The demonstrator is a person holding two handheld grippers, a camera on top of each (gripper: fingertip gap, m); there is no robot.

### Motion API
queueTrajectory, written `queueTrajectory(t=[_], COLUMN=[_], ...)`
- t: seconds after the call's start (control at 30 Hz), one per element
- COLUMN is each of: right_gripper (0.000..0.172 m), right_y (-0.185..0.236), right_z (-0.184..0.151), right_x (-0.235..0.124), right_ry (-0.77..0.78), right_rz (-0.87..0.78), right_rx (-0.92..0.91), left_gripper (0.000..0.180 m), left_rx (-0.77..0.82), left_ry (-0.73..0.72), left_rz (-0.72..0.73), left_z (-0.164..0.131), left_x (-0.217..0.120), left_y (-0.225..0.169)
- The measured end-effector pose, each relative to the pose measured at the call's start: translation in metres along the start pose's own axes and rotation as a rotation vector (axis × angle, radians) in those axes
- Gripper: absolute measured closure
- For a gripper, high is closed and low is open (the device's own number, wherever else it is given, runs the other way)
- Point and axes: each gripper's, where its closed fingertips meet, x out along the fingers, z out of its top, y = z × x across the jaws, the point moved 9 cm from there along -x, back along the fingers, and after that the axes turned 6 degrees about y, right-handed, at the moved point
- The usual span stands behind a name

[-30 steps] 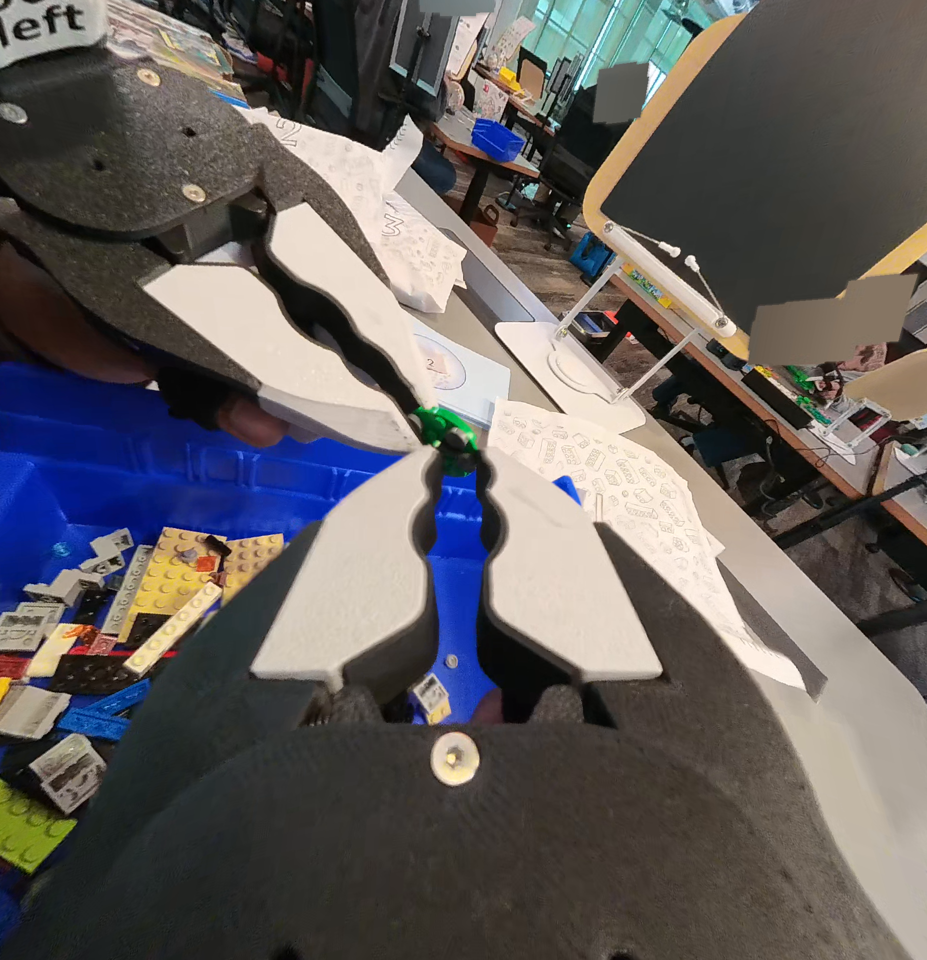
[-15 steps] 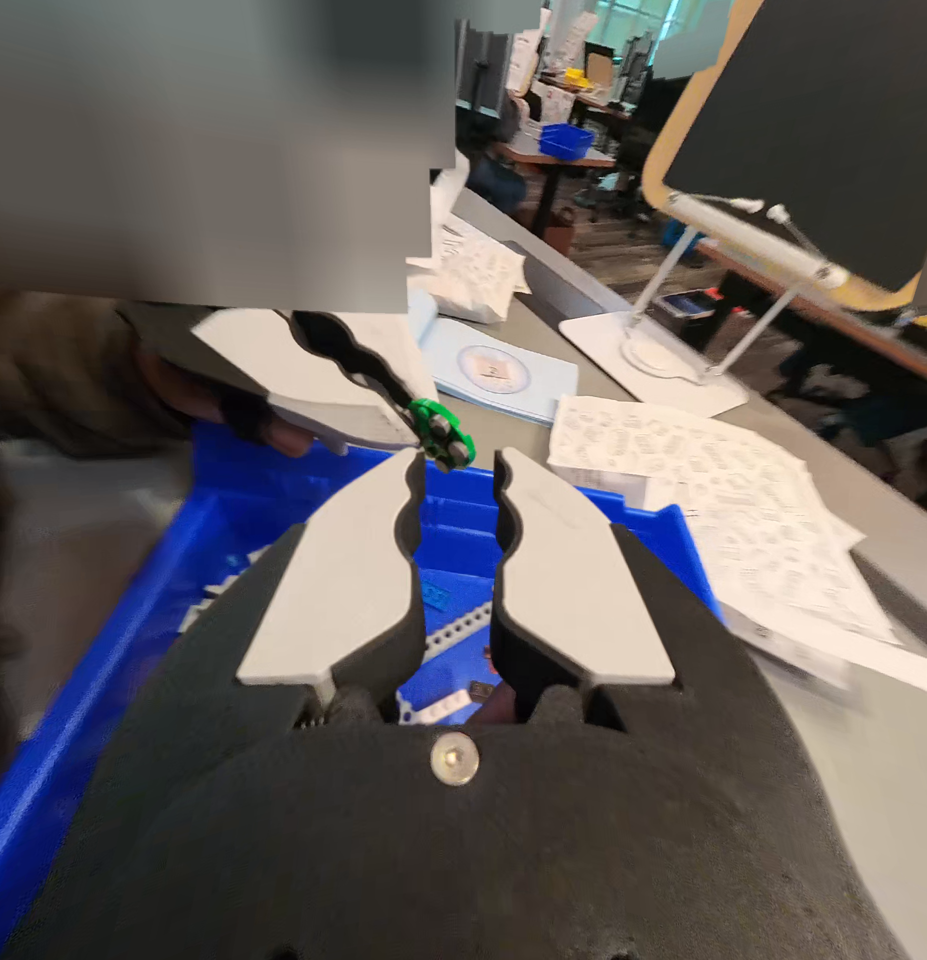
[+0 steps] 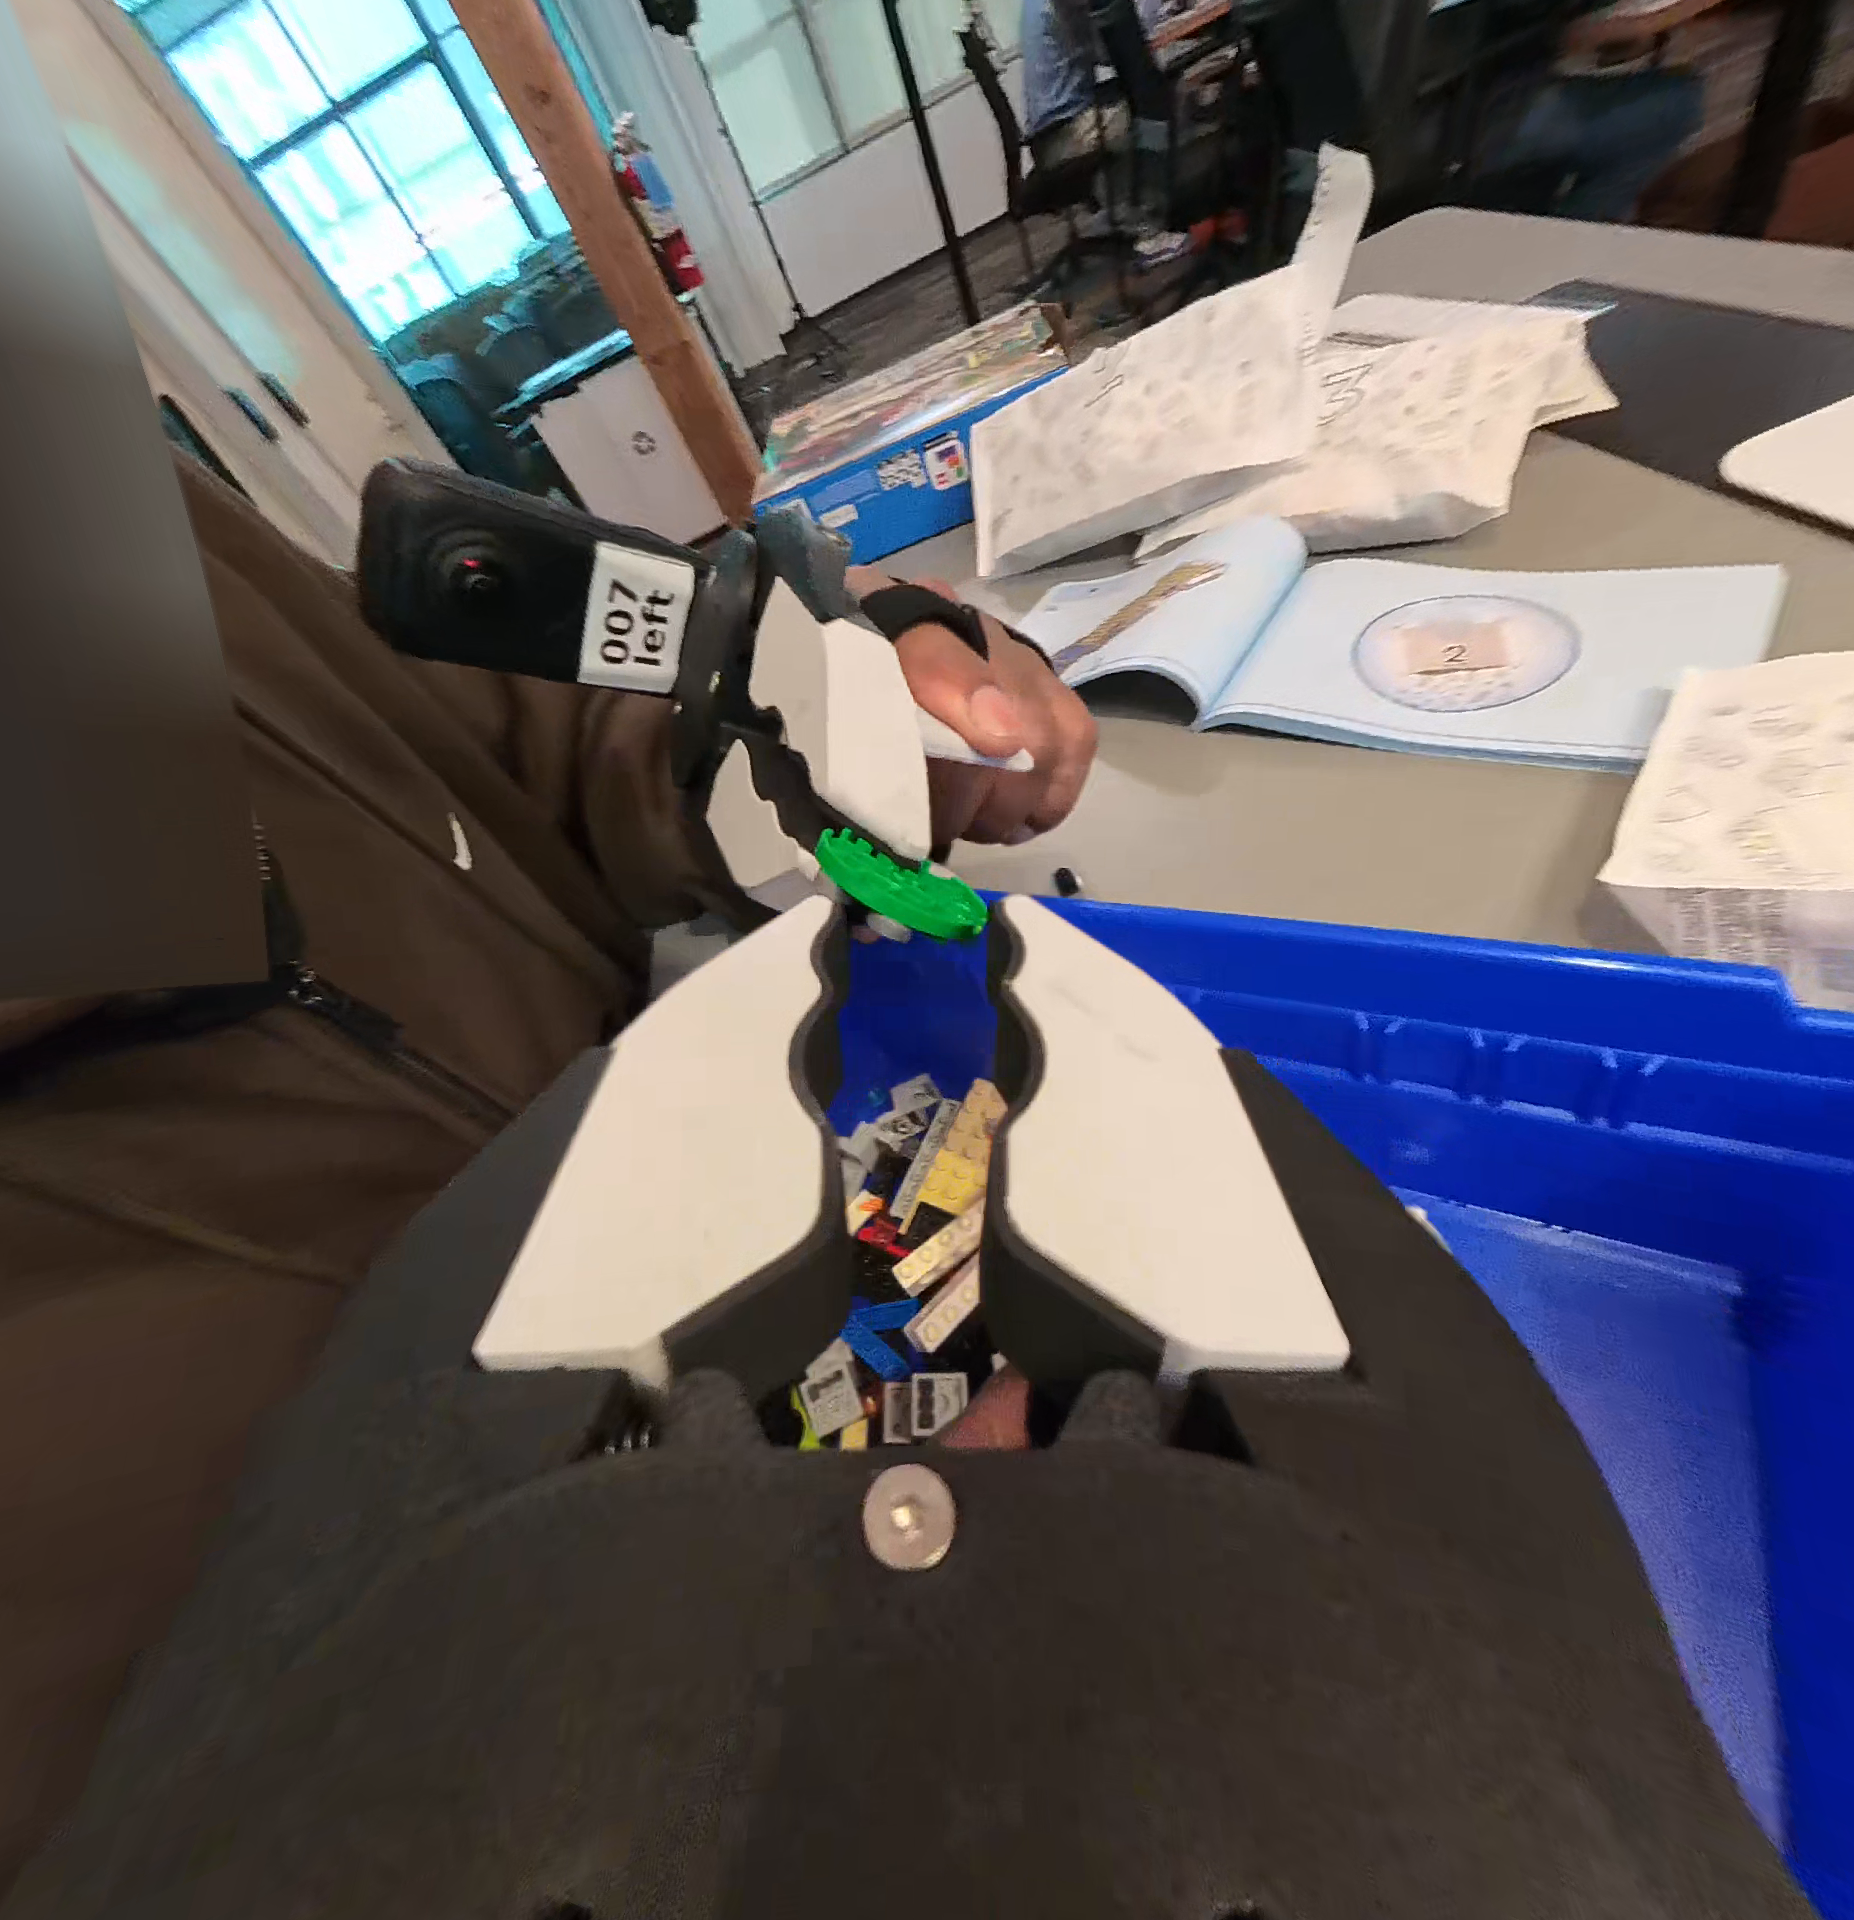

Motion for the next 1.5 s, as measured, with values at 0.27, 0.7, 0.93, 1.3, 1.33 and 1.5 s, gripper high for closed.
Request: queueTrajectory(t=[0.27,0.7,0.93,1.3,1.33,1.5], right_gripper=[0.147,0.163,0.152,0.156,0.157,0.161], right_y=[-0.005,-0.008,-0.004,0.014,0.014,0.013], right_z=[-0.004,-0.022,-0.009,-0.010,-0.010,-0.011], right_x=[0.003,0.015,-0.002,0.010,0.012,0.012], right_ry=[0.071,0.370,0.173,0.150,0.159,0.164], right_rz=[0.054,-0.268,-0.418,-0.730,-0.743,-0.717], right_rx=[0.059,-0.150,-0.336,-0.718,-0.727,-0.695], left_gripper=[0.174,0.174,0.175,0.174,0.174,0.174], left_rx=[0.065,-0.091,-0.629,-0.696,-0.678,-0.618], left_ry=[0.006,0.093,0.102,0.331,0.336,0.353], left_rz=[-0.024,-0.095,-0.223,-0.171,-0.165,-0.143], left_z=[-0.005,-0.009,-0.013,-0.018,-0.017,-0.015], left_x=[-0.001,0.005,0.007,0.014,0.015,0.016], left_y=[-0.004,0.002,0.021,0.013,0.011,0.008])
